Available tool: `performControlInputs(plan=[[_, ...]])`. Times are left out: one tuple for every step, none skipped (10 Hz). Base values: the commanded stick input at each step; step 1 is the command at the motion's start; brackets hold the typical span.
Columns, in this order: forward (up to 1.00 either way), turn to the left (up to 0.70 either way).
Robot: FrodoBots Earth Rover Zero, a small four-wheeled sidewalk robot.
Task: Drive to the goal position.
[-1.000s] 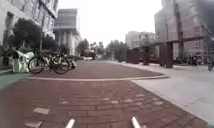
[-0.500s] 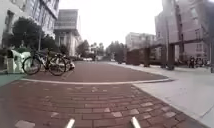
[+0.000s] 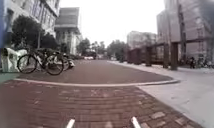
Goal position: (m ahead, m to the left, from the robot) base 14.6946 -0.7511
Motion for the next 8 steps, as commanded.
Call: performControlInputs(plan=[[0.7, -0.14], [0.7, -0.14], [0.7, -0.14], [0.7, -0.14], [0.7, -0.14], [0.7, -0.14], [0.7, -0.14], [0.7, -0.14]])
